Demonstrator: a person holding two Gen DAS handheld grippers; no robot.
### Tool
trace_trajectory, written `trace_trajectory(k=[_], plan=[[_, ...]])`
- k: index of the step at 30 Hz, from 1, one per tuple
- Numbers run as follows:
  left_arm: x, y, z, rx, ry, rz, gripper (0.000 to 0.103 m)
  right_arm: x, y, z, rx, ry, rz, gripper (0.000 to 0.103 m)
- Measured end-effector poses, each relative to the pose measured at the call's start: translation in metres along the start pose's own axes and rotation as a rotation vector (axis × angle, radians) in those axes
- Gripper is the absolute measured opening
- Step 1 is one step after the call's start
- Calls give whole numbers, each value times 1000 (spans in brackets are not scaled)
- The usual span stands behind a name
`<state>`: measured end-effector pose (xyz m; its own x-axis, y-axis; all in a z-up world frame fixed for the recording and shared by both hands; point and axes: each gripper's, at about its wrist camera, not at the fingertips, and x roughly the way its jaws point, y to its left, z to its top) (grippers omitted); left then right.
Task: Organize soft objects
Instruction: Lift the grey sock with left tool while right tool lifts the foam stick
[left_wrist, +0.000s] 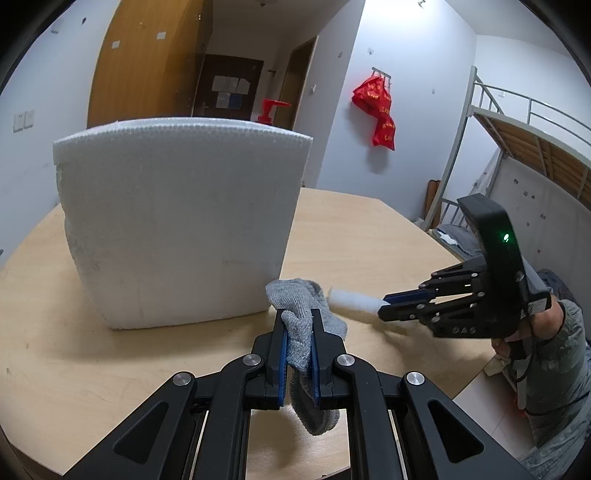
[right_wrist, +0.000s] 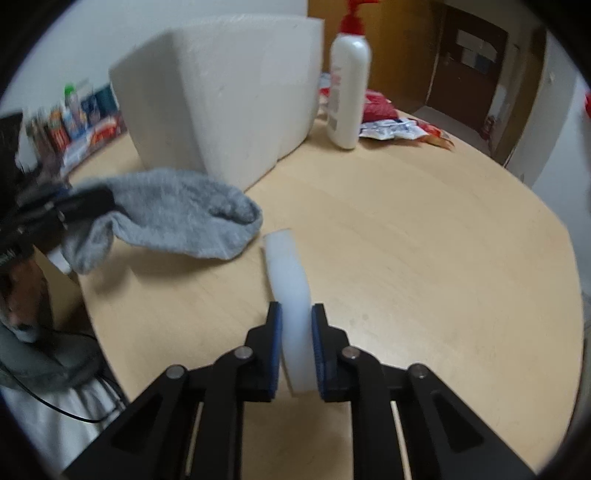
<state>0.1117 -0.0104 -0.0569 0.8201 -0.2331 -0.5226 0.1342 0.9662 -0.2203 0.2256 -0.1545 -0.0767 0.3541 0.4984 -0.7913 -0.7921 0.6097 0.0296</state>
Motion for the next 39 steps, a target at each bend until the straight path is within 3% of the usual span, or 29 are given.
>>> trace_trajectory(k=[7,18,30,39], plan=[[-8,-2,1,6,-27,5,10,-30,-30,-15,196,-133,67,19],[-19,-17,10,52,-64,-6,10,-78,-25,-22,299,-347,86,19],[-51,-37,33,118,-159,-1,10,-143,-9,-25,334,-607,-11,19],[-80,-48,49,154,-242,22,10,-157,10,-27,313,-666,-90,19]])
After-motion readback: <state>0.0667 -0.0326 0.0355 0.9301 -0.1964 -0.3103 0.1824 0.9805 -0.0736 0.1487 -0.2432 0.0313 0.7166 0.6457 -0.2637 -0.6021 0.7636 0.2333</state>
